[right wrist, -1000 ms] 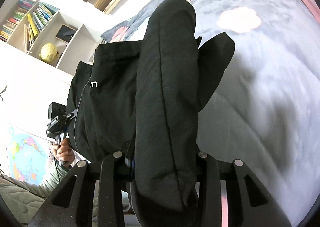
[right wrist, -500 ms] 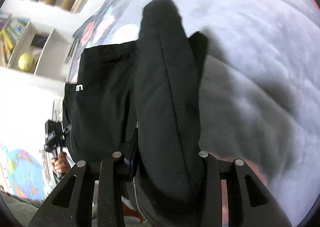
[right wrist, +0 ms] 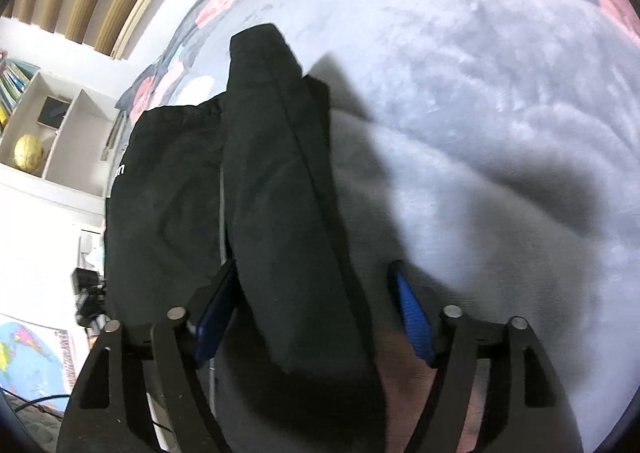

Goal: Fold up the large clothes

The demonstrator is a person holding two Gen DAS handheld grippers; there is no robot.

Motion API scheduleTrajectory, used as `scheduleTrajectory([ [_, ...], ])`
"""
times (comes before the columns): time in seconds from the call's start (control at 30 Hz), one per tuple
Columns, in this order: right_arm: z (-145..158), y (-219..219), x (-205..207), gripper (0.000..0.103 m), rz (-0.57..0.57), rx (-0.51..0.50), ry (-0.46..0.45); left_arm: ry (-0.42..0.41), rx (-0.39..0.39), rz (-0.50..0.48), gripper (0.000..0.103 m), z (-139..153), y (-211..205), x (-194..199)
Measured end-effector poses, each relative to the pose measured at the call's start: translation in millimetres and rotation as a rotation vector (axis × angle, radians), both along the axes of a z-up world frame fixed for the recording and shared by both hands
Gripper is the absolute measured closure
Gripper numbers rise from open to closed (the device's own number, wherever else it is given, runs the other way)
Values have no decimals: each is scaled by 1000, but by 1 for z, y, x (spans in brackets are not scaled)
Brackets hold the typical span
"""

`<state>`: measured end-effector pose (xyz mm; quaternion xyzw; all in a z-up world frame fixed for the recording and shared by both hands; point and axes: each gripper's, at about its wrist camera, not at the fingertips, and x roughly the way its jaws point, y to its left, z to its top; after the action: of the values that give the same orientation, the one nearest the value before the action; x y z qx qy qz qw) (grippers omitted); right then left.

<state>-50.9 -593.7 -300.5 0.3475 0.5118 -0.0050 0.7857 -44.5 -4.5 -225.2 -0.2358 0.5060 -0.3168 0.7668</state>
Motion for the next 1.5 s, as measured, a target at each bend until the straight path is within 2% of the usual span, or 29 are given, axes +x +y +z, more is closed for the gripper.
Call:
scheduleTrajectory([
  [0.07, 13, 3, -1, 26, 10, -92, 4, -57, 62, 18, 42, 18, 10, -2],
  [0.17, 52, 13, -8, 26, -14, -342, -15, -211, 161, 49, 42, 54, 15, -13],
  [0.2, 69, 20, -12, 26, -44, -440, -40, -261, 168, 49, 42, 67, 12, -18],
  [0.23, 84, 24, -20, 26, -73, -483, -85, -294, 164, 46, 42, 77, 6, -21],
  [0.27, 95, 24, -31, 26, -101, -476, -154, -351, 151, 41, 42, 90, -2, -28],
  [0.3, 107, 35, -38, 26, -116, -404, -261, -389, 143, 33, 42, 97, -10, -32],
  [0.33, 110, 47, -37, 26, -109, -371, -302, -408, 145, 24, 42, 102, -18, -38],
  [0.37, 111, 65, -33, 26, -99, -387, -305, -426, 175, 19, 42, 105, -33, -41],
  [0.43, 100, 105, -14, 26, -62, -491, -213, -427, 248, 24, 42, 101, -56, -45],
  [0.47, 92, 117, -10, 26, -39, -513, -177, -408, 264, 21, 42, 96, -60, -44],
  [0.5, 78, 129, -5, 26, -9, -521, -134, -359, 291, 8, 42, 83, -71, -40],
  [0.53, 62, 124, -17, 28, 17, -535, -86, -329, 323, 6, 42, 73, -76, -40],
  [0.57, 43, 121, -23, 29, 35, -559, -27, -259, 415, 23, 42, 52, -85, -31],
  [0.6, 27, 129, -18, 27, 25, -610, 22, -205, 470, 31, 42, 35, -91, -25],
  [0.67, 12, 135, -20, 25, 2, -650, 14, -189, 473, 72, 40, 20, -88, -23],
  [0.73, 11, 136, -23, 25, -44, -668, 8, -187, 471, 102, 40, 24, -86, -23],
  [0.83, 19, 136, -27, 25, -82, -688, 16, -222, 541, 143, 40, 39, -93, -33],
  [0.97, 47, 141, -42, 25, -104, -671, -24, -344, 679, 127, 40, 73, -118, -69],
  [1.03, 75, 146, -54, 25, -118, -663, -95, -405, 705, 117, 40, 91, -129, -89],
  [1.13, 118, 162, -70, 20, -125, -713, -188, -508, 746, 123, 40, 124, -149, -122],
  [1.2, 142, 174, -81, 15, -128, -754, -236, -599, 779, 175, 40, 148, -157, -151],
  [1.27, 162, 188, -91, 12, -124, -782, -281, -680, 784, 218, 33, 169, -163, -174],
  [1.33, 177, 197, -100, 11, -129, -792, -321, -762, 756, 242, 22, 191, -169, -200],
  [1.43, 192, 213, -113, 10, -137, -779, -363, -820, 732, 241, 22, 213, -176, -225],
  [1.5, 199, 223, -118, 9, -139, -766, -383, -823, 726, 250, 22, 223, -180, -234],
])
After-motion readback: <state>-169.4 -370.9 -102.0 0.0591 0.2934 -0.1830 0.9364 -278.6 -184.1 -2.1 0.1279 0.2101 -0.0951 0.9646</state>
